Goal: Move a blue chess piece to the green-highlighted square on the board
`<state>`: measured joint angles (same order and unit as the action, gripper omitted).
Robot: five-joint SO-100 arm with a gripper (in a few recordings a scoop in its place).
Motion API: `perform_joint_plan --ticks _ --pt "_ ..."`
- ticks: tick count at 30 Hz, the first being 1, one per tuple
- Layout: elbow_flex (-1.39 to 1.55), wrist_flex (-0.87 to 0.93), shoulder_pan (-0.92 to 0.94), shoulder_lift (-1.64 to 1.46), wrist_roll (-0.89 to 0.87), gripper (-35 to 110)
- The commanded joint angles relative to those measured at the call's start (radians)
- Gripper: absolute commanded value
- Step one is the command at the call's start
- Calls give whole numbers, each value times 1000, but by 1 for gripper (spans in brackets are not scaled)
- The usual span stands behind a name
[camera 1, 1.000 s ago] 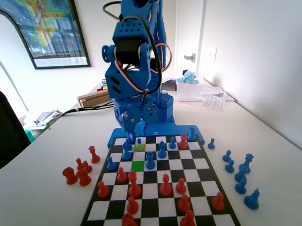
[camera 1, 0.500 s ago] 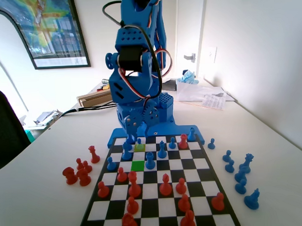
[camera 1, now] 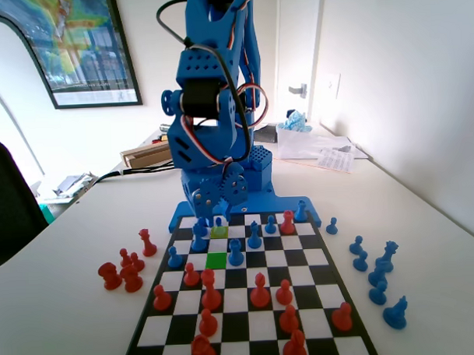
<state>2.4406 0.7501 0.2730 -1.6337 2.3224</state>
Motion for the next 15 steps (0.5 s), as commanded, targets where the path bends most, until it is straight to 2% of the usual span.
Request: perform_joint_plan --ticks 1,15 --pt "-41 11 17 -3 14 12" --pt "3 -49 9 9 9 12"
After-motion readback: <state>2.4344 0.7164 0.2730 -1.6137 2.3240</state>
